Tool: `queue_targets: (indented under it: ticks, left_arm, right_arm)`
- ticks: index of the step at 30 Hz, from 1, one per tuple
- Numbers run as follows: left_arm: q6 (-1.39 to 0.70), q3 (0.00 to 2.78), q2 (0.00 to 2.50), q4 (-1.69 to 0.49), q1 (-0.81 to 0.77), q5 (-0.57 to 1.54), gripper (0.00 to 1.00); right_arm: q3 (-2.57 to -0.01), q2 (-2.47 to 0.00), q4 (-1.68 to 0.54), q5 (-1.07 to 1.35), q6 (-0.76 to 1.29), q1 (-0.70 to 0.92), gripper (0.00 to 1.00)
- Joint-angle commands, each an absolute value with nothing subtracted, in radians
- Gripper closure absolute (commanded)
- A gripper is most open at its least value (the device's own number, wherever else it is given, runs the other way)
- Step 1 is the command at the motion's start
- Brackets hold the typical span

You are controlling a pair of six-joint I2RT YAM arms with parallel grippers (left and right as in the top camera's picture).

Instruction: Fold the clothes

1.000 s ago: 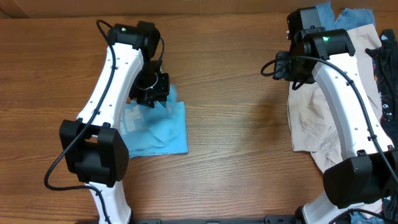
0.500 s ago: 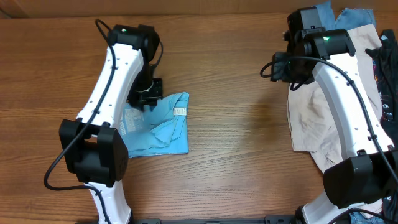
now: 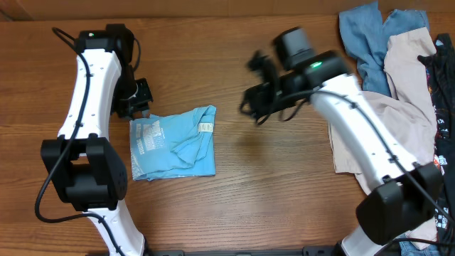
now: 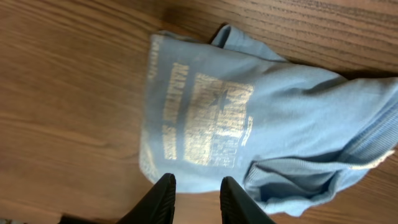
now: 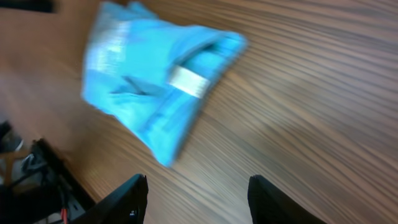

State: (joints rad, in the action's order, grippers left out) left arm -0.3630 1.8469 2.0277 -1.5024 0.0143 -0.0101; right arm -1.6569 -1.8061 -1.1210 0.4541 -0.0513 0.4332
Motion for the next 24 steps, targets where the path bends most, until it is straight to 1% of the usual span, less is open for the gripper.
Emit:
queue_targets:
  ticks: [1, 3, 7, 10, 15, 19, 24]
  left_arm:
    - [-0.335, 1.766, 2.033, -1.454, 0.014, 0.007, 0.72]
    - [-0.324, 1.708, 2.033, -1.409, 0.025, 0.014, 0.72]
    - [-0.288, 1.582, 2.033, -1.315, 0.039, 0.021, 0.71]
    - [-0.266, 1.494, 2.033, -1.245, 0.041, 0.023, 0.71]
    - [-0.265, 1.39, 2.033, -1.177, 0.051, 0.012, 0.71]
    - [-0.257, 1.339, 2.033, -1.154, 0.062, 0.011, 0.69]
    - [-0.257, 1.311, 2.033, -1.146, 0.068, 0.011, 0.69]
  right_arm:
    - [-1.603, -1.843, -1.021, 0.511, 0.01, 0.519, 0.44]
    - [-1.581, -1.862, -0.952, 0.521, 0.05, 0.556, 0.45]
    - [-1.556, -1.901, -0.855, 0.591, 0.067, 0.611, 0.44]
    - [-1.556, -1.945, -0.794, 0.589, 0.138, 0.642, 0.44]
    - [-1.556, -2.029, -0.661, 0.594, 0.188, 0.688, 0.44]
    - [-1.556, -2.063, -0.635, 0.597, 0.189, 0.703, 0.44]
    - [-1.556, -2.103, -0.661, 0.597, 0.195, 0.709, 0.44]
